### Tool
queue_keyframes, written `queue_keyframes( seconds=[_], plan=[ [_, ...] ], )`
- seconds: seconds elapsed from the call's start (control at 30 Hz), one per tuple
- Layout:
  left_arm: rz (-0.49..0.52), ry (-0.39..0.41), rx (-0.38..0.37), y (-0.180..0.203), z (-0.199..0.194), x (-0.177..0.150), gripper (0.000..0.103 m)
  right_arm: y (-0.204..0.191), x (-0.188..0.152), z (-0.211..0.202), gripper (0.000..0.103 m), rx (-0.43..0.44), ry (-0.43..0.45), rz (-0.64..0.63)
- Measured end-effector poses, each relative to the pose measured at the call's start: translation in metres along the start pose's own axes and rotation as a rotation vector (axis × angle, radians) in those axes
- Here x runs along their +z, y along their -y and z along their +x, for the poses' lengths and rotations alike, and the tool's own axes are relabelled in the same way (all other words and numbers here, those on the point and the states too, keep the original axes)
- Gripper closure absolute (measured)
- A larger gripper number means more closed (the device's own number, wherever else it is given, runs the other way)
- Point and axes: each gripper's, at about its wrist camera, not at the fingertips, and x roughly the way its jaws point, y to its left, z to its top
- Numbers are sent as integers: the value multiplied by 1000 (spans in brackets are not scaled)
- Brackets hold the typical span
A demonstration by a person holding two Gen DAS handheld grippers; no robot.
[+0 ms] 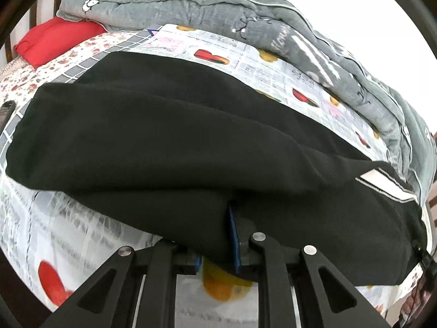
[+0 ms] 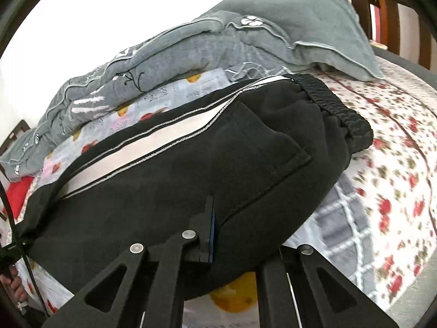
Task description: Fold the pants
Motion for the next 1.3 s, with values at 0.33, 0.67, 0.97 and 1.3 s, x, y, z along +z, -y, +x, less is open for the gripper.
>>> queue_keyframes(
  seconds=[0.33, 0.67, 0.97, 1.3],
  plan=[
    [97, 42, 34, -19, -42, -41, 39, 8, -32, -25, 59, -162, 2, -120],
    [47, 137, 28, -67, -78, -42, 41, -6, -9, -65, 59, -170, 77, -110],
    [-65, 188, 119, -119, -81, -17, 45, -74, -12, -45, 59, -59, 54, -187],
    [-116, 196, 137, -147, -55, 3, 46, -116, -20, -10, 59, -33, -19, -223]
  ],
)
